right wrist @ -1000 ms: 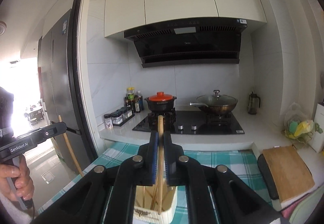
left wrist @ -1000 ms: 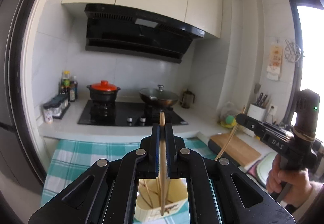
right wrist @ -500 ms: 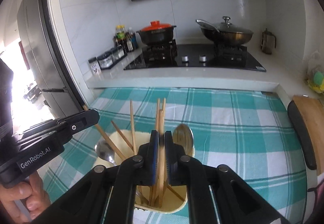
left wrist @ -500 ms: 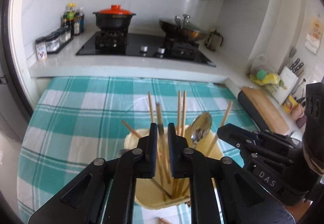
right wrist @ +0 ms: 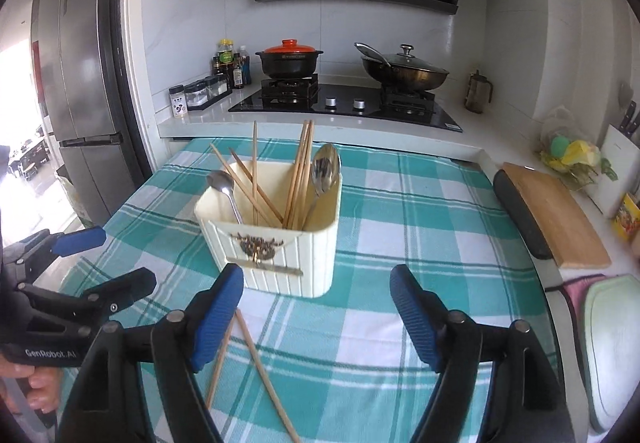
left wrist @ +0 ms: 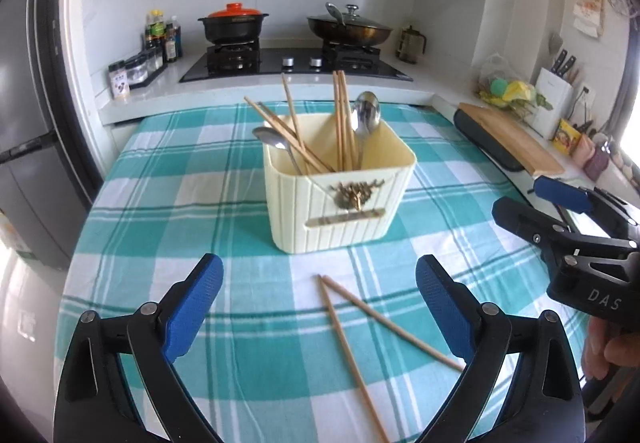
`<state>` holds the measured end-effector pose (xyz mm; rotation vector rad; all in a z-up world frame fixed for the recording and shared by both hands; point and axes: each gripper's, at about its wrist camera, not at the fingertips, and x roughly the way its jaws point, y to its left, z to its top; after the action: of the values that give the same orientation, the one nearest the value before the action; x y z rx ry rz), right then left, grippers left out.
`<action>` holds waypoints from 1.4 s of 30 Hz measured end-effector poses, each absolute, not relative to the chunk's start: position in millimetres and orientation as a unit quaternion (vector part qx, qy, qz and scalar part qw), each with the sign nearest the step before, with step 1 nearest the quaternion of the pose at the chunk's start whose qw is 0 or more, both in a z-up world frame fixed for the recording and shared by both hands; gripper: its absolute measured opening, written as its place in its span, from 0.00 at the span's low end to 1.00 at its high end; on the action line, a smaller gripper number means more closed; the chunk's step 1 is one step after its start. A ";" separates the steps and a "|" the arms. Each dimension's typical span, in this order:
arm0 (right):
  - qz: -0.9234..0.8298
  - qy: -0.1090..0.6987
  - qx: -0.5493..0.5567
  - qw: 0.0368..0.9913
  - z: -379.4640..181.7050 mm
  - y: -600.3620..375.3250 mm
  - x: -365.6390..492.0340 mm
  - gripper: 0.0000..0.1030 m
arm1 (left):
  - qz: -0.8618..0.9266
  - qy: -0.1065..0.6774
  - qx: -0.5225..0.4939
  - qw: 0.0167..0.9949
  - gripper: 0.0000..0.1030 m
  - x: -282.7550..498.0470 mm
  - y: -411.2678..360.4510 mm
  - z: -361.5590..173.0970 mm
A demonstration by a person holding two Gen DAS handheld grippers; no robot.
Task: Organize utensils
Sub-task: 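Move both open tools back over the last two chopsticks, then align each open tool above one remaining chopstick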
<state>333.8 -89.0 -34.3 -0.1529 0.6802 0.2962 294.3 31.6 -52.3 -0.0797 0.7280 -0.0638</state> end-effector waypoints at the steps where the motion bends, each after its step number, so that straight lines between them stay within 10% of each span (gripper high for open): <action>1: 0.139 0.332 -0.076 0.930 -37.8 -92.4 326.0 0.75 | -0.030 0.354 -0.036 0.934 0.95 287.0 25.7 -54.3; 34: 0.217 0.446 -0.082 0.864 -162.5 -134.9 284.9 0.75 | -0.060 0.440 -0.075 0.893 0.94 265.6 11.4 -148.3; 37: 0.246 0.460 -0.114 0.845 -174.6 -113.7 289.4 0.68 | -0.045 0.452 -0.028 0.891 0.91 274.2 -7.9 -164.8; 42: 0.248 0.476 -0.146 0.831 -191.9 -101.2 299.5 0.28 | -0.033 0.470 -0.003 0.882 0.69 277.9 -12.7 -186.2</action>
<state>299.5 -101.2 -191.9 -0.3090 1.0095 0.5266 277.9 -12.7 -186.2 -0.0067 0.9777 -0.0679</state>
